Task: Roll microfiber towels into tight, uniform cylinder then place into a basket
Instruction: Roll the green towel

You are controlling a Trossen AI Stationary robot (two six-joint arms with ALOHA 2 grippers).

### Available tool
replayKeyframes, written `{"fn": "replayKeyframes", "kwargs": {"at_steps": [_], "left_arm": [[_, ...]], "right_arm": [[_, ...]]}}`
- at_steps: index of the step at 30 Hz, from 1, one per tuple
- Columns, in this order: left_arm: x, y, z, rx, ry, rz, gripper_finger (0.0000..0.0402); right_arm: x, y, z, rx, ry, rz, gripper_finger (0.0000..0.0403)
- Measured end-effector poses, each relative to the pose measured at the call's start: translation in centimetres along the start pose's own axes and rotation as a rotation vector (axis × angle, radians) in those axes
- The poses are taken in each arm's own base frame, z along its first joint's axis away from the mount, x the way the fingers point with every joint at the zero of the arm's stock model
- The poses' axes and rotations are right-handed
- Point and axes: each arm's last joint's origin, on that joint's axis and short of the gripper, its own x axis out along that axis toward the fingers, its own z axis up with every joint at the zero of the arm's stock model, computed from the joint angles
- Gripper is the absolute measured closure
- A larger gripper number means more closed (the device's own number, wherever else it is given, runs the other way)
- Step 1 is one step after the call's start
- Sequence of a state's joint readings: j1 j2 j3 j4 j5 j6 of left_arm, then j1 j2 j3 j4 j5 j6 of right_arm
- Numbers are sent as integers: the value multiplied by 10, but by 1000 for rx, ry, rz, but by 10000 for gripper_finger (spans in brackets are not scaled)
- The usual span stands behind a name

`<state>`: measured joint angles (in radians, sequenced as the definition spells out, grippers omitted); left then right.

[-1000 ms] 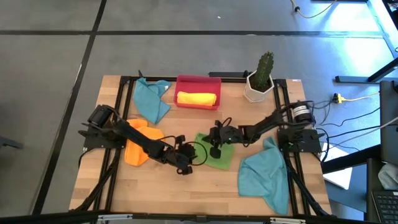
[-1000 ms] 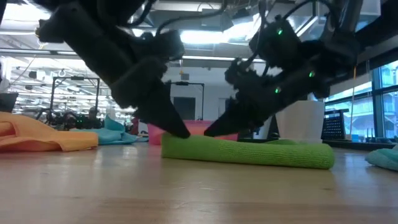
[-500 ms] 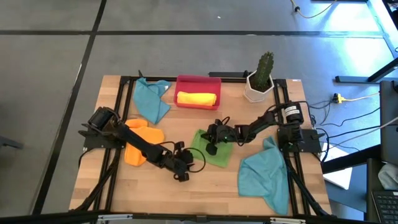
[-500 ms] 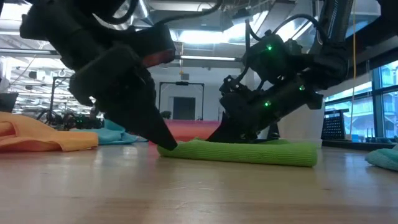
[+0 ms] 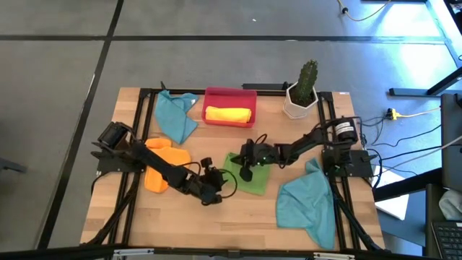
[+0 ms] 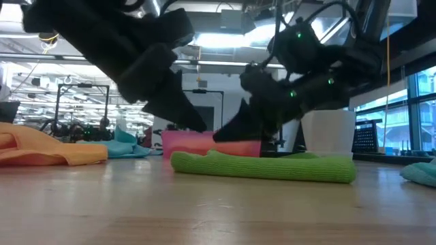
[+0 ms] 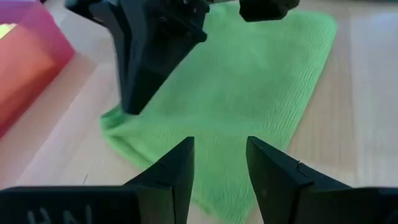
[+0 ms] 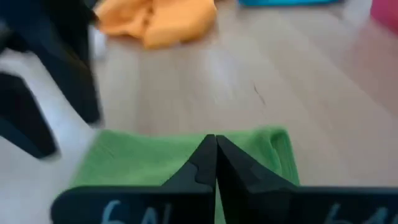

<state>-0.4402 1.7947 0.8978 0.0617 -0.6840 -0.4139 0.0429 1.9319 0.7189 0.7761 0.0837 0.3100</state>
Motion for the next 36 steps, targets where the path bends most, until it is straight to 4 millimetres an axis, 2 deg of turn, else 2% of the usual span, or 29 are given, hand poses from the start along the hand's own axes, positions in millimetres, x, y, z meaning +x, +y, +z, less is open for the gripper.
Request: {"fn": "replayKeyframes", "kwargs": {"at_steps": [5, 8, 14, 21, 31, 36], "left_arm": [[0, 0, 1, -6, 0, -15, 265], [1, 0, 0, -3, 9, -12, 265], [0, 0, -1, -29, 7, -14, 265], [12, -1, -20, -36, 56, 13, 265], [19, -4, -32, -58, 92, 20, 265], [18, -6, -33, -77, 102, 3, 265]], "right_arm": [[-6, 4, 14, 4, -54, 17, 395], [-7, 3, 15, 4, -69, 10, 395], [-3, -4, 12, 8, -79, -69, 395], [2, -14, 7, 22, -64, -101, 395], [24, -17, 3, 18, -6, -115, 395], [23, -25, -4, 1, 58, -248, 395]]}}
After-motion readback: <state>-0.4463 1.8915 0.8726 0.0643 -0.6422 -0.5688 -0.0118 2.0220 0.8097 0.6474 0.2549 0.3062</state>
